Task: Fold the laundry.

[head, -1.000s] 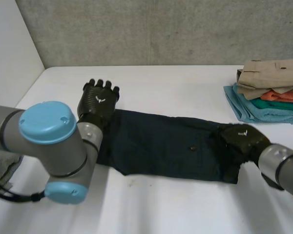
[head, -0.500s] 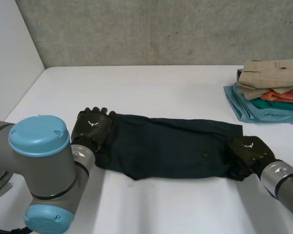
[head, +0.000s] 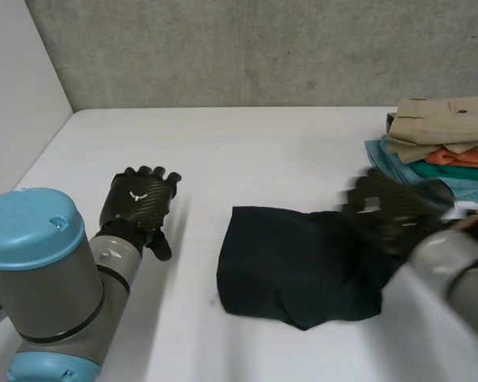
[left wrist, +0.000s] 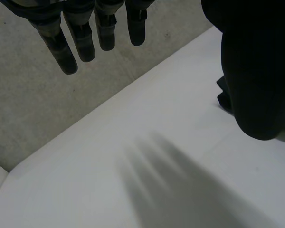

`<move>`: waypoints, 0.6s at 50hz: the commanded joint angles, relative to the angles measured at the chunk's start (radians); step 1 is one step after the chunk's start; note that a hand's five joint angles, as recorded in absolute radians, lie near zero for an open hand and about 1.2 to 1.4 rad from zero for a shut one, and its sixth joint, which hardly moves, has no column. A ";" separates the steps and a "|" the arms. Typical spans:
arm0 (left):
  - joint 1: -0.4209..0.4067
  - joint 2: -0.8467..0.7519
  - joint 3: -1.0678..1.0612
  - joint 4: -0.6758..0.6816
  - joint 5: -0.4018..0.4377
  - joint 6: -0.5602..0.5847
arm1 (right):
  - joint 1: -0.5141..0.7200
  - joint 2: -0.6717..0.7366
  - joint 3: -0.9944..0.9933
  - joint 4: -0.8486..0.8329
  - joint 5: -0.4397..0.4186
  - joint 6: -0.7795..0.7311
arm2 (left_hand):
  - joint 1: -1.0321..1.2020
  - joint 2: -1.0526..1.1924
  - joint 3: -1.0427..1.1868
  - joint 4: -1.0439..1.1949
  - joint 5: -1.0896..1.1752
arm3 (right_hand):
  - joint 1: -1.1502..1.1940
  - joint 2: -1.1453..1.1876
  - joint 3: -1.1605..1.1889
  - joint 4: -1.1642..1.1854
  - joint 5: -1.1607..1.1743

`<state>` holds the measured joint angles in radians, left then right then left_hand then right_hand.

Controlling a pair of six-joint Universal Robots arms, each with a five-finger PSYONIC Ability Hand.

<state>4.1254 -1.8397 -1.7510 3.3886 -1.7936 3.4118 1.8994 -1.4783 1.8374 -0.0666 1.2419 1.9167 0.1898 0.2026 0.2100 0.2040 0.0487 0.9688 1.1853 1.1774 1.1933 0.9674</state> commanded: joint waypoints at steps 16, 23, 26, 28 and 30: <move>-0.019 0.011 0.156 0.009 0.010 -0.002 | 0.216 0.149 -0.205 -0.073 -0.068 0.819 | -0.015 -0.028 -0.036 -0.029 -0.049 | -0.794 -1.011 -1.003 -1.019 -0.967; -0.115 -0.045 0.237 0.012 0.011 -0.016 | 0.061 0.079 -0.165 -0.007 -0.076 1.055 | -0.012 -0.024 -0.032 -0.026 -0.045 | -0.794 -1.011 -1.003 -1.019 -0.967; -0.165 -0.085 0.272 0.011 0.040 -0.017 | 0.009 0.076 -0.159 0.022 -0.079 1.056 | -0.012 -0.024 -0.032 -0.026 -0.045 | -0.794 -1.011 -1.003 -1.019 -0.967; -0.183 -0.108 0.288 0.009 0.071 -0.019 | -0.013 0.076 -0.164 0.040 -0.075 1.056 | -0.009 -0.021 -0.029 -0.023 -0.042 | -0.794 -1.011 -1.003 -1.019 -0.967; -0.200 -0.145 0.307 0.008 0.129 -0.020 | -0.017 0.079 -0.170 0.051 -0.076 1.056 | 0.003 -0.010 -0.017 -0.011 -0.030 | -0.794 -1.011 -1.003 -1.019 -0.967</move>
<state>3.9868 -1.9051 -1.4933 3.3994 -1.7618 3.3964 1.9262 -1.4043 1.6731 -0.0555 1.1655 2.9834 0.1898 0.2026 0.2100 0.2040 0.0487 0.2013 0.2227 0.2104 0.2339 0.0692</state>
